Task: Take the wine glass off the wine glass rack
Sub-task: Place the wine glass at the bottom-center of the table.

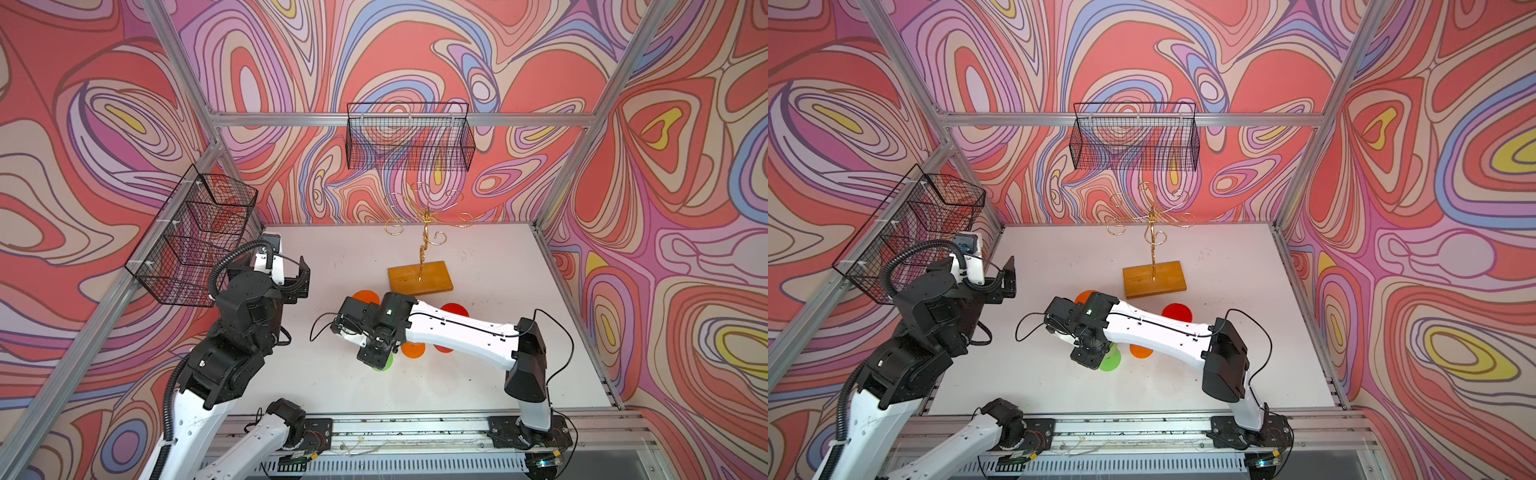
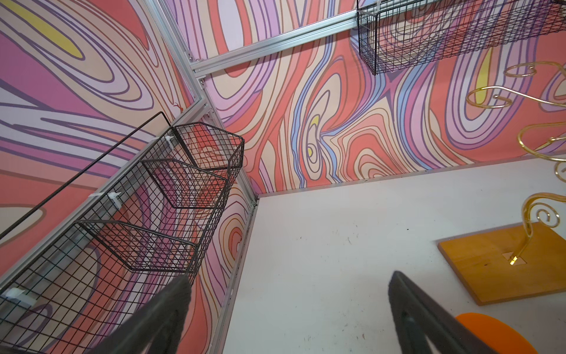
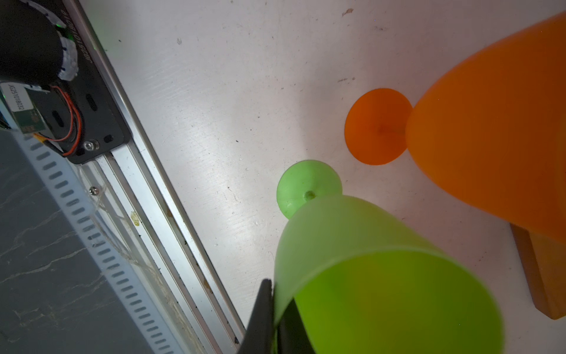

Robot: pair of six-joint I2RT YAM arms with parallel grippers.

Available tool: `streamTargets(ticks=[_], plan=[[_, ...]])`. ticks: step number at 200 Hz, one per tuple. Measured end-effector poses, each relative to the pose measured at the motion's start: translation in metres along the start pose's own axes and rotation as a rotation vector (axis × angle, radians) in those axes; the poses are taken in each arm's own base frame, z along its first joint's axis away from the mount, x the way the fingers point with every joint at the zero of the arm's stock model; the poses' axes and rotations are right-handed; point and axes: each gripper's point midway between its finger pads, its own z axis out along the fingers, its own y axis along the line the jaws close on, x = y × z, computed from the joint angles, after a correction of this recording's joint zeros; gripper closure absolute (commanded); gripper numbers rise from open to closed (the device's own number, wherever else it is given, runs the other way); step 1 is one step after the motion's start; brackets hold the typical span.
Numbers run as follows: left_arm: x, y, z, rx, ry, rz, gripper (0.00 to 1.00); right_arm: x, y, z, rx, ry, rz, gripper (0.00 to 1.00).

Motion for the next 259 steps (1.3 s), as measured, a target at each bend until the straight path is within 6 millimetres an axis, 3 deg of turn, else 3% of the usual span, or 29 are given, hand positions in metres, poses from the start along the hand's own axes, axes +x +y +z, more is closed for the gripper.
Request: streamTargets(ticks=[15,47,95,122,163,199,229,259], plan=[[0.0,0.0,0.0,0.001,0.0,0.0,0.0,0.0,-0.002,-0.001,0.014,-0.002,0.005,0.82],[0.0,0.0,0.0,0.001,0.0,0.0,0.0,-0.001,-0.007,-0.005,0.038,-0.016,0.017,0.68],[0.0,-0.001,0.0,0.004,0.001,0.001,0.0,-0.002,-0.012,-0.007,0.066,-0.022,0.02,0.59],[0.001,-0.002,0.001,0.004,0.003,0.002,0.0,-0.009,-0.016,-0.022,0.092,-0.08,0.024,0.58],[0.001,-0.002,0.002,0.004,0.005,0.003,0.0,-0.023,-0.027,-0.082,0.144,-0.28,0.044,0.57],[0.001,-0.001,0.0,0.004,0.001,0.001,0.0,-0.024,-0.055,-0.145,0.302,-0.487,0.094,0.5],[0.005,0.001,-0.002,0.002,-0.006,-0.004,0.0,-0.002,-0.086,-0.199,0.488,-0.698,0.171,0.3],[0.011,0.002,0.0,-0.018,-0.011,-0.008,0.0,0.035,-0.116,-0.262,0.686,-0.943,0.289,0.28]])
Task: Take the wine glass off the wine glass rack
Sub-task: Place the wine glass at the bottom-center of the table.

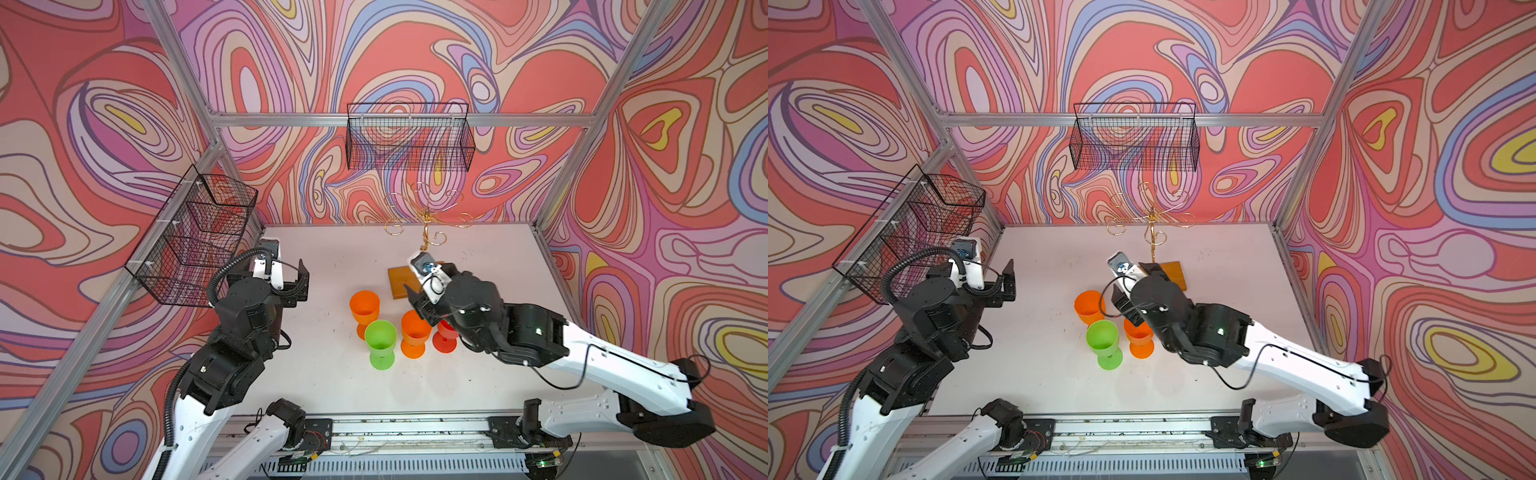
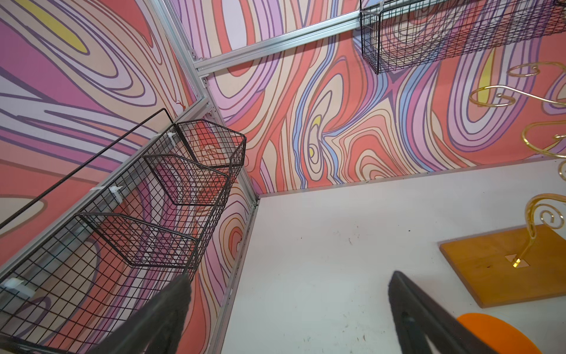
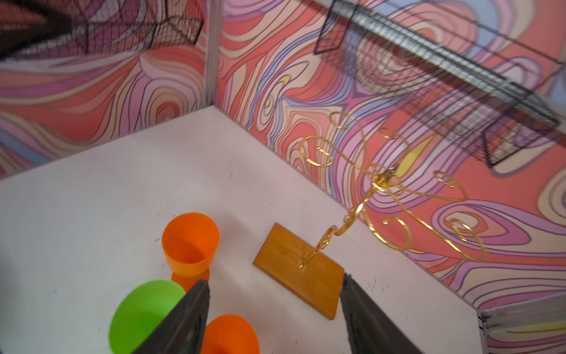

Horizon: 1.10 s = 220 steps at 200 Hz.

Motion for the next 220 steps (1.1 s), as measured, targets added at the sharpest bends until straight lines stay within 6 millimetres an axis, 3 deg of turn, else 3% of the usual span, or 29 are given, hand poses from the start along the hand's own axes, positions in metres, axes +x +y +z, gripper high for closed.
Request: streamTargets(ticks=[20,41,137,168,191,220], plan=[[0.01,-0.003,0.005,-0.009,0.012,0.007,0.0,-0.008,-0.039,-0.02,0.147,-0.122,0.048,0.27],[0.019,-0.006,0.01,-0.018,0.017,0.003,0.0,-0.004,-0.065,-0.029,0.28,-0.183,0.066,0.26],[0.081,-0.019,0.046,-0.147,0.008,-0.03,0.0,0.07,-0.133,-0.034,0.642,-0.183,0.103,0.26],[0.1,-0.031,0.063,-0.169,-0.006,-0.044,0.0,0.084,-0.147,-0.037,0.699,-0.188,0.126,0.26],[0.141,-0.047,0.087,-0.186,0.024,-0.012,0.0,0.091,-0.164,-0.041,0.763,-0.191,0.147,0.26],[0.219,-0.052,0.119,-0.196,0.173,0.039,0.0,0.103,-0.187,-0.041,0.844,-0.174,0.161,0.26]])
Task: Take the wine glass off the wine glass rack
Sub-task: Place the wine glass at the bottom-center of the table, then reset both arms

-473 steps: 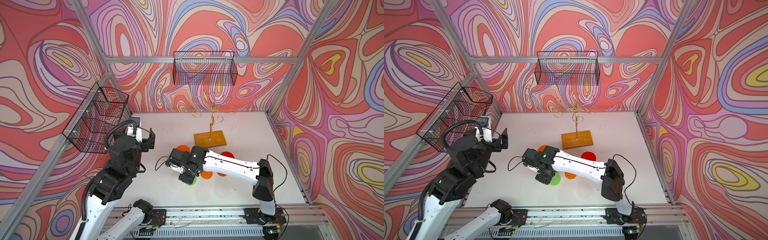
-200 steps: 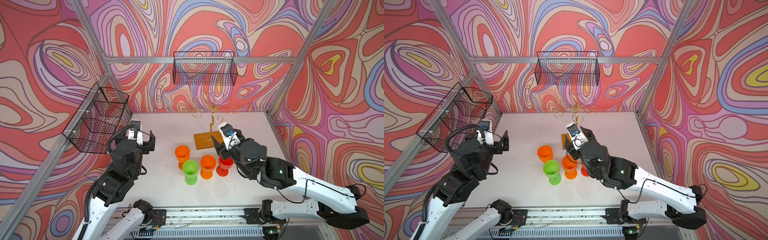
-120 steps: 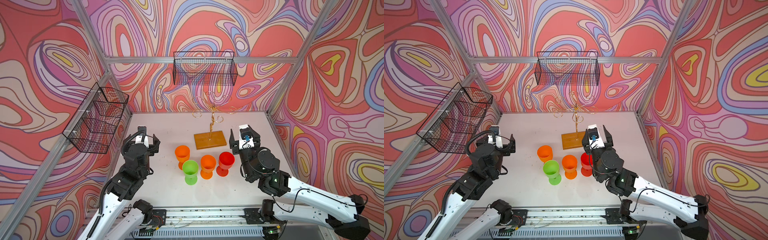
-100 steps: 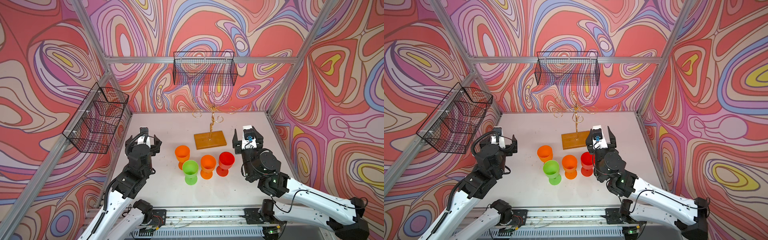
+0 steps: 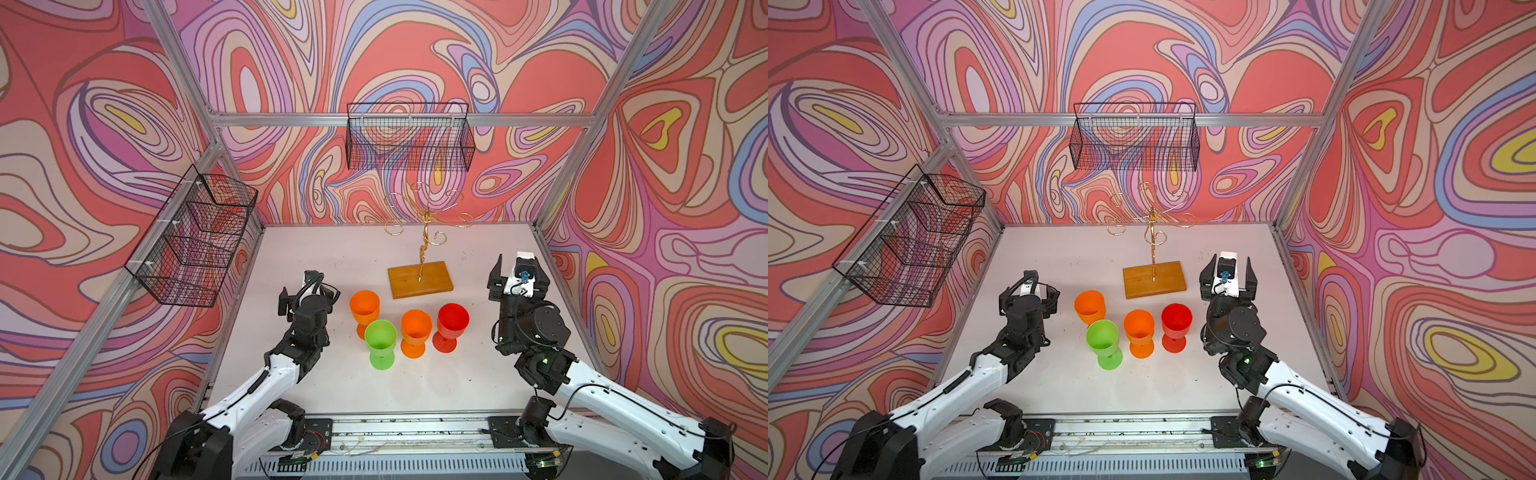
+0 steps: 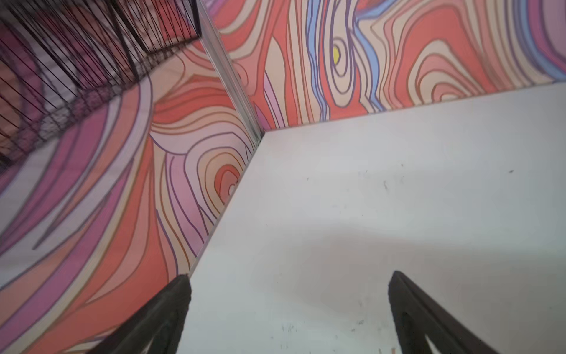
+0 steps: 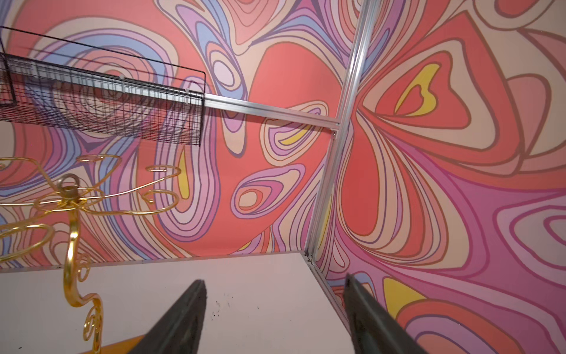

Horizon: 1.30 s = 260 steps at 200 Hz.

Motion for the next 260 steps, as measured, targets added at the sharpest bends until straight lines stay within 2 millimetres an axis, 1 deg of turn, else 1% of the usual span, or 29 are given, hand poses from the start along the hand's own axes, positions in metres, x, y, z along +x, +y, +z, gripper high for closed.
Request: streamTargets(ticks=[15,26,33,43,68,93,107,132,149,157,175,187,200,223,239,249,260], plan=[[0.026,0.003,0.016,-0.002,0.044,-0.029,0.0,0.007,-0.008,0.01,0.046,0.011,-0.008,0.26],[0.037,0.003,0.022,0.006,0.06,-0.05,0.0,0.015,-0.013,0.018,0.074,0.022,-0.015,0.25],[0.04,0.001,0.025,0.02,0.067,-0.056,0.0,0.022,-0.017,0.023,0.091,0.03,-0.02,0.25],[0.037,-0.001,0.027,0.04,0.055,-0.08,0.0,0.035,-0.025,0.03,0.116,0.047,-0.02,0.25],[0.019,0.0,0.035,0.086,-0.012,-0.177,0.0,0.069,-0.039,0.045,0.157,0.09,-0.003,0.25],[0.01,0.0,0.045,0.117,-0.029,-0.224,0.0,0.116,-0.05,0.061,0.193,0.163,0.015,0.25],[0.007,0.002,0.048,0.133,-0.036,-0.247,0.0,0.144,-0.05,0.071,0.197,0.216,0.017,0.25],[0.006,0.002,0.05,0.154,-0.032,-0.265,0.06,0.187,-0.042,0.085,0.19,0.301,0.009,0.24],[0.006,-0.001,0.05,0.172,-0.023,-0.262,0.06,0.216,-0.034,0.091,0.174,0.357,-0.005,0.24],[0.006,-0.002,0.049,0.176,-0.02,-0.26,0.05,0.227,-0.031,0.093,0.166,0.374,-0.005,0.24],[0.007,-0.001,0.048,0.178,-0.013,-0.256,0.03,0.244,-0.026,0.097,0.15,0.392,0.009,0.23],[0.008,-0.002,0.048,0.179,-0.01,-0.252,0.0,0.256,-0.023,0.099,0.136,0.405,0.015,0.23],[0.013,-0.003,0.05,0.173,-0.012,-0.252,0.0,0.268,-0.02,0.101,0.124,0.423,0.016,0.23],[0.04,-0.004,0.057,0.16,0.052,-0.233,0.0,0.286,-0.015,0.103,0.11,0.439,0.02,0.22],[0.048,-0.002,0.063,0.145,0.065,-0.235,0.0,0.293,-0.016,0.107,0.105,0.439,0.041,0.21],[0.052,-0.003,0.066,0.143,0.061,-0.237,0.0,0.297,-0.016,0.108,0.097,0.442,0.051,0.21],[0.062,-0.006,0.068,0.148,0.091,-0.226,0.0,0.297,-0.017,0.108,0.091,0.432,0.063,0.21]])
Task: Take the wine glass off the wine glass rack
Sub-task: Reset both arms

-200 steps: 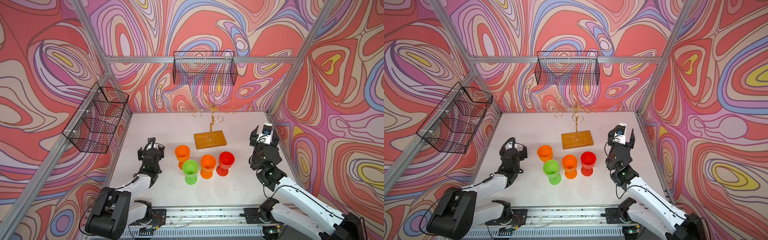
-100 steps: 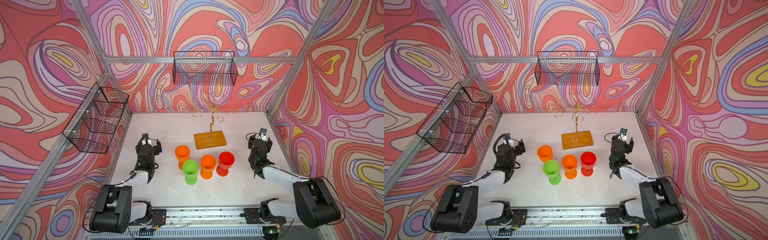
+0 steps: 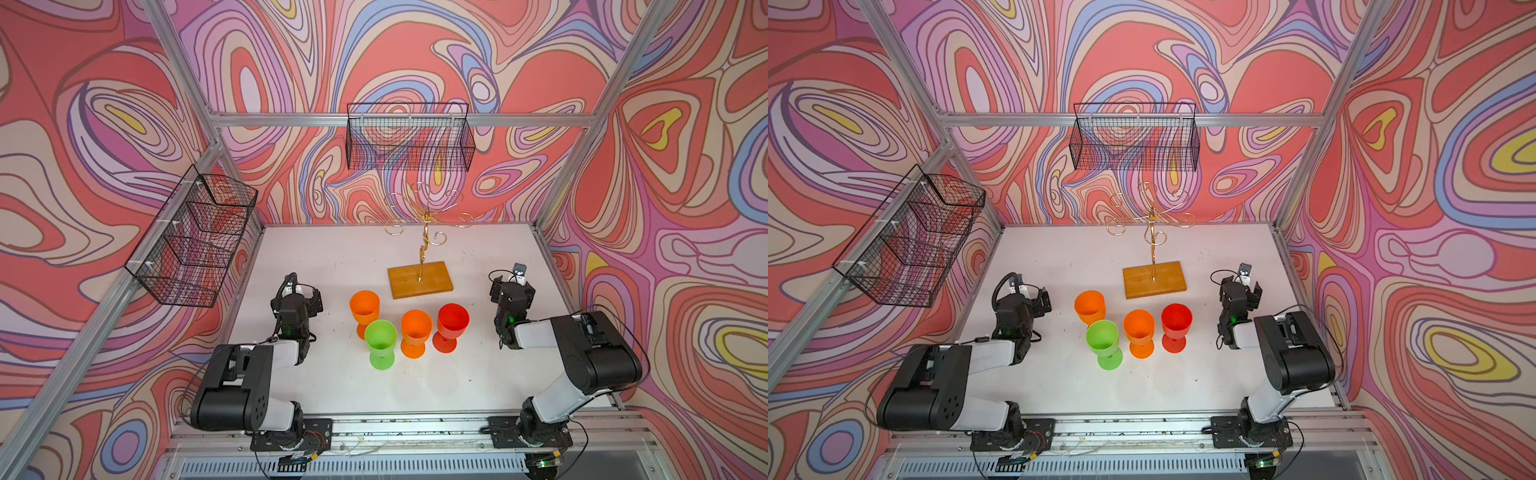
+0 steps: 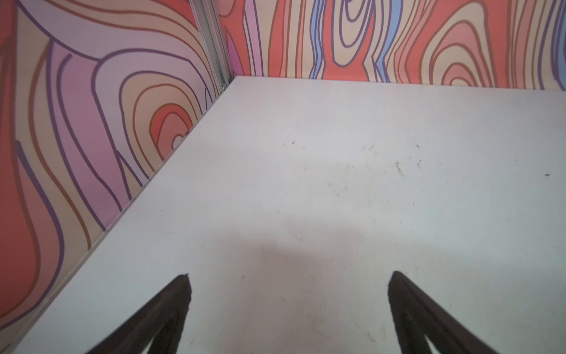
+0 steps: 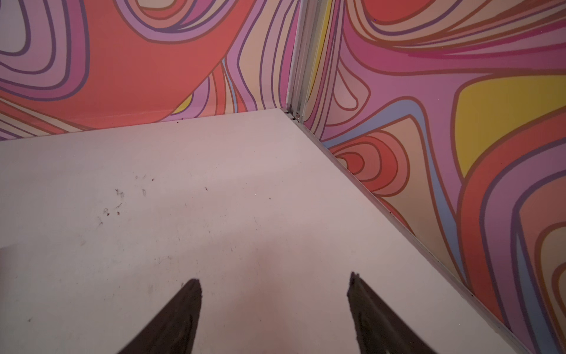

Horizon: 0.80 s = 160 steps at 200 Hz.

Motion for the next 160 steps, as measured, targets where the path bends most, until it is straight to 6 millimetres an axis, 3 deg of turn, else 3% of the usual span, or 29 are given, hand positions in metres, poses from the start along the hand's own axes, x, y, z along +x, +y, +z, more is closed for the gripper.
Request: streamTargets(ticks=[42,96,104,139,160], plan=[[0.012,-0.008,0.01,0.034,0.024,0.02,0.0,-0.001,0.012,-0.006,-0.089,-0.037,0.008,0.23],[0.005,-0.011,0.011,0.047,-0.005,0.014,0.0,-0.004,0.021,-0.006,-0.145,-0.05,0.006,0.22],[0.004,-0.011,0.011,0.047,-0.007,0.014,0.0,-0.005,0.022,-0.007,-0.149,-0.056,0.009,0.14],[0.003,-0.011,0.011,0.049,-0.013,0.012,0.0,-0.006,0.023,-0.013,-0.177,-0.093,0.014,0.08],[0.002,-0.012,0.011,0.051,-0.013,0.011,0.0,0.009,0.027,-0.013,-0.194,-0.075,-0.006,0.03]])
